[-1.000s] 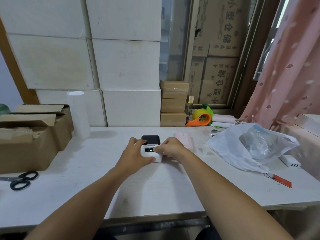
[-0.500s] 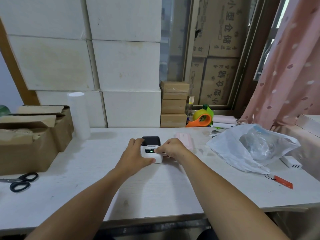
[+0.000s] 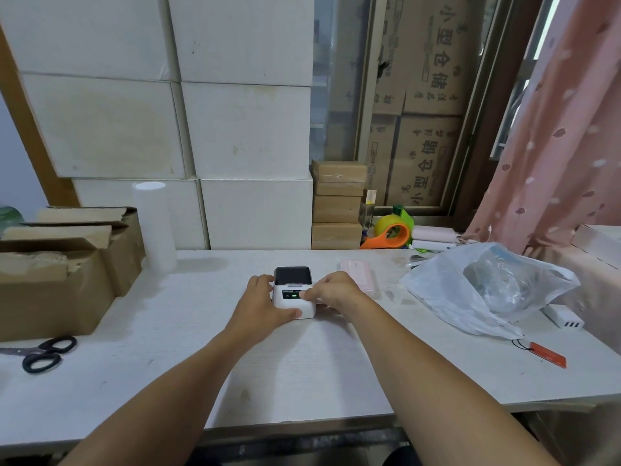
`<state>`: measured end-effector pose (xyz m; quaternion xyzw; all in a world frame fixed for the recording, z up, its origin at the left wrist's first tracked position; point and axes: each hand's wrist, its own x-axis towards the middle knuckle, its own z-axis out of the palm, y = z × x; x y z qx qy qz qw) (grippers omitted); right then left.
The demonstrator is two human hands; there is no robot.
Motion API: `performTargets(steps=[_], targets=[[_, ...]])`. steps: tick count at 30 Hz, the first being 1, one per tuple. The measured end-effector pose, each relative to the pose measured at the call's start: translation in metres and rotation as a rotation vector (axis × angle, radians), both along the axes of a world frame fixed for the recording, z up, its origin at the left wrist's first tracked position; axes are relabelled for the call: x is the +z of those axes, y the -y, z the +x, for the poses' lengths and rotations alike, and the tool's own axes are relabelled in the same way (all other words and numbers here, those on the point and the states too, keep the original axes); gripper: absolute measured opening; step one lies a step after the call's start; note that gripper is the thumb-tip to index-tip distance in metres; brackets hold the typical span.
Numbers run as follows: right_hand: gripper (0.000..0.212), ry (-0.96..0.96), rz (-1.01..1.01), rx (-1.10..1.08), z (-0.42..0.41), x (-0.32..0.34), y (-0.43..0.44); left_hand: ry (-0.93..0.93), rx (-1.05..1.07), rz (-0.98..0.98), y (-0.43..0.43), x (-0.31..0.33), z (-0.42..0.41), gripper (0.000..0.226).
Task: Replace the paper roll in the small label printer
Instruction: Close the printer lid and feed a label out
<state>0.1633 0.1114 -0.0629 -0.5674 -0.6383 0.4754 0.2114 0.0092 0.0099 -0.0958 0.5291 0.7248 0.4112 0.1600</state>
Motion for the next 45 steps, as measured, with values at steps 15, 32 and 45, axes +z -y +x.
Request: performTargets(steps=[15,32,45], targets=[[0.037,-0.003,0.021,0.034,0.0051,-0.0018,0.0008,-0.039,-0.018,-0.013,0.0011,0.0001,-0.0012,0.077],[0.037,-0.028,0.022,0.043,0.0063,-0.0034,0.0006,-0.047,-0.019,-0.015,-0.0011,-0.0012,-0.0029,0.075],[0.031,-0.041,0.019,0.051,0.0073,-0.0039,0.0015,-0.059,-0.019,-0.009,-0.0003,-0.0018,-0.0025,0.074]])
